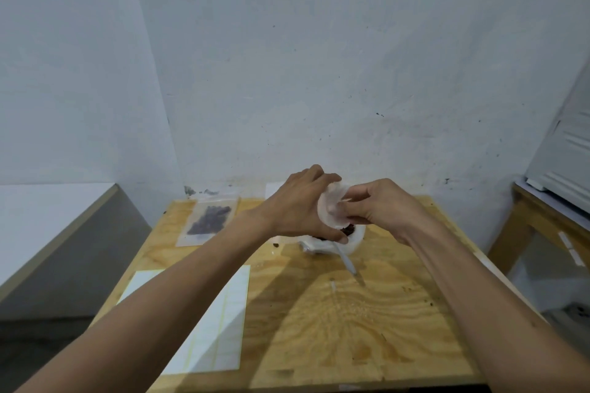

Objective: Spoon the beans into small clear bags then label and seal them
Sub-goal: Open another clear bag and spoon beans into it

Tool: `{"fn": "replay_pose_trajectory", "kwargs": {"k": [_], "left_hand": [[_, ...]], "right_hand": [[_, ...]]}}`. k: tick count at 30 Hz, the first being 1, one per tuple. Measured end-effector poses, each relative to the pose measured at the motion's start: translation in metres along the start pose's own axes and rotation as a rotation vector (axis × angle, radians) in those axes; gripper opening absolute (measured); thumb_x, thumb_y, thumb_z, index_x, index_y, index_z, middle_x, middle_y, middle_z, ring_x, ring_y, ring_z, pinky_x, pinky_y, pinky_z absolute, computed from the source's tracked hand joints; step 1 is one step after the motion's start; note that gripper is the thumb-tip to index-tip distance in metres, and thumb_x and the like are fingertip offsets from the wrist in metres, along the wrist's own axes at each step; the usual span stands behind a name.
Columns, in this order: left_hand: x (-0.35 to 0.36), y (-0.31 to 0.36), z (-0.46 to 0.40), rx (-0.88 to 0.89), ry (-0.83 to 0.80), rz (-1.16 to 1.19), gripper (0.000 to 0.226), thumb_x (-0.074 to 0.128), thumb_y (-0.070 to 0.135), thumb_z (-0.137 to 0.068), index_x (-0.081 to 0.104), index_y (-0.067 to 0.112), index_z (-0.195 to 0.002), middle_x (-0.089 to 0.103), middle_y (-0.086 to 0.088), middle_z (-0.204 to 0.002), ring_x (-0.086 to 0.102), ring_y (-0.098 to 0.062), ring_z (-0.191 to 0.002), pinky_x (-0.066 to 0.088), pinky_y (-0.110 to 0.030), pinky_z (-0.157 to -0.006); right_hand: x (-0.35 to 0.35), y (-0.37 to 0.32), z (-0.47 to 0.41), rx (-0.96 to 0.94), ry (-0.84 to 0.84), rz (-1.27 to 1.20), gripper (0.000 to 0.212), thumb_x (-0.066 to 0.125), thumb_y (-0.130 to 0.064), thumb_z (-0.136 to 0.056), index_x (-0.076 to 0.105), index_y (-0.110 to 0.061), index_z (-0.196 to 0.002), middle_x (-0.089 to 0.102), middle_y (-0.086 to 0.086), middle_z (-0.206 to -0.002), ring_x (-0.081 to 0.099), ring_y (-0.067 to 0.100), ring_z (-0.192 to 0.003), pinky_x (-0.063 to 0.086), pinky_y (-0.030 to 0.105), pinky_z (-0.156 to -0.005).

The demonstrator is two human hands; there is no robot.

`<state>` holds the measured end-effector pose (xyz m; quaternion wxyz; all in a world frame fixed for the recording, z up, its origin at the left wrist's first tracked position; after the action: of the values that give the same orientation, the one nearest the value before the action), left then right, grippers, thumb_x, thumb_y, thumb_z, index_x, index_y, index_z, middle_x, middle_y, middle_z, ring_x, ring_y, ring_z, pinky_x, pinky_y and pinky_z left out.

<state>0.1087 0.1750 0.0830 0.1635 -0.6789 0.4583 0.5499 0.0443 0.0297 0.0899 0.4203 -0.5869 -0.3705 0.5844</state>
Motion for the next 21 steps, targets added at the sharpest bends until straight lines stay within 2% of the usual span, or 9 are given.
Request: {"fn": "replay_pose_trajectory", "kwargs": {"k": [2,4,6,9,12,14,16,19,21], "left_hand": [[-0.003,-0.005,0.002,-0.03,-0.036,0.092,0.1,0.093,0.054,-0.062,0.047,0.02,-0.144,0.045,0.007,-0.12,0.048,-0.014,-0.112,0.043,-0.031,-0.1],[-0.004,-0.007,0.005,-0.057,-0.065,0.183,0.099,0.093,0.051,-0.062,0.046,0.019,-0.143,0.045,0.01,-0.124,0.048,-0.01,-0.117,0.044,-0.029,-0.101],[-0.005,-0.008,0.007,-0.066,-0.072,0.214,0.101,0.091,0.056,-0.058,0.046,0.02,-0.142,0.045,0.014,-0.123,0.048,-0.006,-0.114,0.043,-0.023,-0.097],[-0.007,-0.003,0.006,-0.047,-0.054,0.166,0.101,0.084,0.063,-0.056,0.046,0.02,-0.139,0.044,0.016,-0.117,0.047,-0.004,-0.108,0.044,-0.021,-0.093],[-0.007,0.002,0.003,-0.018,-0.006,0.081,0.09,0.09,0.051,-0.066,0.048,0.018,-0.138,0.043,0.013,-0.112,0.047,-0.008,-0.101,0.043,-0.024,-0.087],[-0.008,0.005,0.0,0.009,0.026,0.017,0.084,0.089,0.05,-0.067,0.052,0.017,-0.134,0.044,0.011,-0.108,0.046,-0.011,-0.095,0.04,-0.024,-0.082],[-0.008,0.005,-0.001,0.024,0.046,-0.021,0.081,0.089,0.052,-0.066,0.056,0.016,-0.131,0.045,0.009,-0.105,0.046,-0.013,-0.089,0.038,-0.025,-0.079],[-0.008,0.002,0.001,-0.008,0.031,0.015,0.084,0.088,0.056,-0.065,0.056,0.018,-0.132,0.045,0.011,-0.107,0.046,-0.011,-0.091,0.037,-0.023,-0.078],[-0.01,-0.002,0.004,-0.046,-0.009,0.113,0.09,0.087,0.059,-0.062,0.055,0.019,-0.135,0.047,0.014,-0.111,0.051,-0.008,-0.097,0.043,-0.024,-0.082]], "right_hand": [[0.002,0.0,0.0,-0.01,-0.041,-0.088,0.023,0.087,-0.019,-0.078,0.083,-0.019,-0.101,0.08,0.012,-0.094,0.077,0.025,-0.095,0.059,0.032,-0.094],[0.003,-0.001,0.002,-0.037,-0.069,-0.137,0.023,0.085,-0.019,-0.081,0.081,-0.017,-0.103,0.081,0.01,-0.094,0.078,0.023,-0.092,0.06,0.026,-0.091],[0.003,-0.002,0.003,-0.071,-0.056,-0.145,0.005,0.077,-0.011,-0.09,0.081,-0.013,-0.091,0.078,0.0,-0.082,0.076,0.017,-0.079,0.06,0.021,-0.079],[0.002,0.001,0.003,-0.102,0.016,-0.108,0.029,0.066,0.001,-0.09,0.075,-0.014,-0.066,0.066,0.0,-0.065,0.065,0.012,-0.063,0.053,0.019,-0.06],[0.003,0.002,0.001,-0.111,0.073,-0.053,0.027,0.067,0.002,-0.086,0.079,-0.015,-0.069,0.065,0.005,-0.066,0.056,0.014,-0.06,0.049,0.024,-0.058],[0.004,0.002,0.0,-0.141,0.114,0.07,0.02,0.072,-0.01,-0.087,0.076,-0.01,-0.067,0.064,0.006,-0.064,0.054,0.018,-0.059,0.048,0.034,-0.061],[0.006,0.0,-0.001,-0.172,0.103,0.197,0.02,0.077,-0.029,-0.085,0.078,-0.011,-0.076,0.076,0.006,-0.075,0.069,0.028,-0.073,0.055,0.047,-0.075],[0.006,-0.006,0.005,-0.162,0.019,0.157,0.019,0.088,-0.032,-0.077,0.083,-0.025,-0.093,0.081,-0.004,-0.09,0.076,0.012,-0.094,0.057,0.04,-0.096],[0.007,-0.005,0.007,-0.141,-0.05,0.098,0.026,0.089,-0.029,-0.077,0.082,-0.021,-0.101,0.081,-0.004,-0.095,0.075,0.008,-0.098,0.053,0.037,-0.103]]}}
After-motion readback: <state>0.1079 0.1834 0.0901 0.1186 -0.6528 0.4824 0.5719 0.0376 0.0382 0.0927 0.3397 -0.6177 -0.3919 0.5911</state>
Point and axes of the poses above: each hand's wrist, its own z-axis away from the middle knuckle, its own x-axis out of the palm, y = z × x, the point moved 4 cm from there along -z, towards the middle knuckle
